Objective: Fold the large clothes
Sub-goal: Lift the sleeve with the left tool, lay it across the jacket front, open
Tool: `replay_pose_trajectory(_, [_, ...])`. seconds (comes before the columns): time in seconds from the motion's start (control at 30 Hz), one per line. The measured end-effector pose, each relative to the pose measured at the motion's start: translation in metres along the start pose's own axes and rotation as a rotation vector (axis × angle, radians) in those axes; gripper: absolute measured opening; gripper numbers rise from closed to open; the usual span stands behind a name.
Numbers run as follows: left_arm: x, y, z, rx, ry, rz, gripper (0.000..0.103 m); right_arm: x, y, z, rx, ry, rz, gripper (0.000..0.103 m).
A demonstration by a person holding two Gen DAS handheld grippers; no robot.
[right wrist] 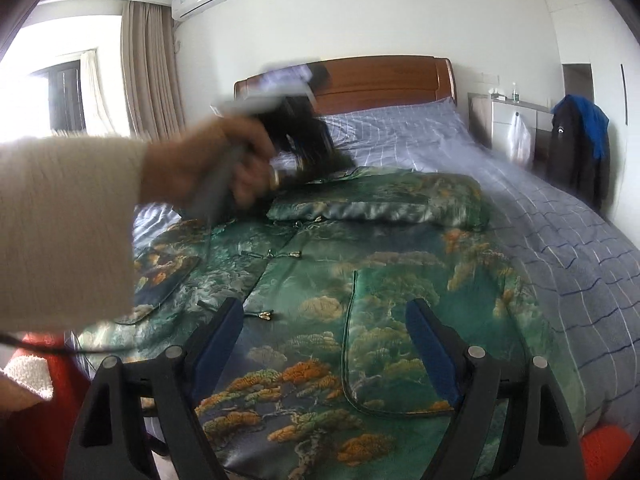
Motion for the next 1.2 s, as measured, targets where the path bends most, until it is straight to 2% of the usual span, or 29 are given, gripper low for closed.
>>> replay_pose_trajectory(0.03, [0.008,0.005,-0.001,0.018,-0.008,-0.006,0.054,0.001,0.0,0.0,-0.001,0.002,0.003,0.083])
replay_pose_trajectory(0.07, [0.016,0.013,-0.005,0.031,-0.015,-0.018,0.061,0.001,0.0,0.0,-0.003,0.002,0.003,0.083])
replay_pose_trajectory(0.1, [0.027,0.027,0.001,0.055,-0.024,-0.042,0.073,0.001,0.0,0.0,-0.004,0.002,0.002,0.083])
replay_pose_trajectory(0.13, [0.032,0.037,0.007,0.07,-0.032,-0.059,0.078,0.001,-0.001,-0.002,-0.004,-0.001,0.002,0.083])
replay_pose_trajectory(0.27, [0.056,0.073,0.051,0.09,-0.027,-0.1,0.084,0.001,-0.01,-0.004,-0.012,-0.028,0.018,0.083])
replay_pose_trajectory(0.37, [0.062,0.081,0.11,0.059,0.087,-0.123,0.088,0.004,-0.015,-0.002,-0.018,-0.032,0.031,0.083])
replay_pose_trajectory(0.47, [0.06,0.077,0.172,-0.027,0.218,-0.145,0.09,0.006,-0.019,0.003,-0.018,-0.011,0.044,0.083])
replay_pose_trajectory(0.53, [0.06,0.058,0.211,-0.131,0.294,-0.154,0.091,0.008,-0.022,0.008,-0.019,0.005,0.056,0.083])
replay_pose_trajectory(0.57, [0.064,0.046,0.221,-0.175,0.317,-0.129,0.092,0.009,-0.024,0.011,-0.02,0.013,0.061,0.083])
replay_pose_trajectory(0.6, [0.071,0.022,0.235,-0.226,0.354,-0.059,0.092,0.01,-0.025,0.013,-0.02,0.02,0.064,0.083])
replay_pose_trajectory(0.63, [0.08,0.001,0.245,-0.247,0.386,0.008,0.09,0.01,-0.025,0.016,-0.019,0.028,0.066,0.083])
replay_pose_trajectory(0.7, [0.103,-0.025,0.256,-0.232,0.451,0.104,0.088,0.012,-0.024,0.019,-0.016,0.042,0.069,0.083])
replay_pose_trajectory(0.77, [0.107,-0.019,0.253,-0.216,0.467,0.075,0.087,0.012,-0.023,0.019,-0.009,0.047,0.07,0.083])
replay_pose_trajectory(0.83, [0.099,0.004,0.239,-0.212,0.427,0.014,0.087,0.012,-0.02,0.018,-0.004,0.042,0.064,0.083])
replay_pose_trajectory(0.97, [0.062,0.05,0.188,-0.147,0.275,-0.108,0.092,0.009,-0.022,0.015,-0.008,0.036,0.059,0.083])
replay_pose_trajectory(1.0, [0.048,0.06,0.163,-0.111,0.213,-0.137,0.094,0.009,-0.023,0.016,-0.015,0.035,0.06,0.083])
replay_pose_trajectory(1.13, [0.016,0.057,0.098,-0.026,0.092,-0.151,0.095,0.009,-0.024,0.019,-0.039,0.036,0.066,0.083])
replay_pose_trajectory(1.2, [0.008,0.036,0.066,-0.029,0.054,-0.122,0.095,0.008,-0.02,0.018,-0.038,0.035,0.055,0.083])
Point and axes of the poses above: each gripper's, at about its wrist camera, not at the fingertips, and y roughly against the way its jaws point, z to its left, x to its underside, the point moved 4 cm from there along -y, roughly the way its jaws point
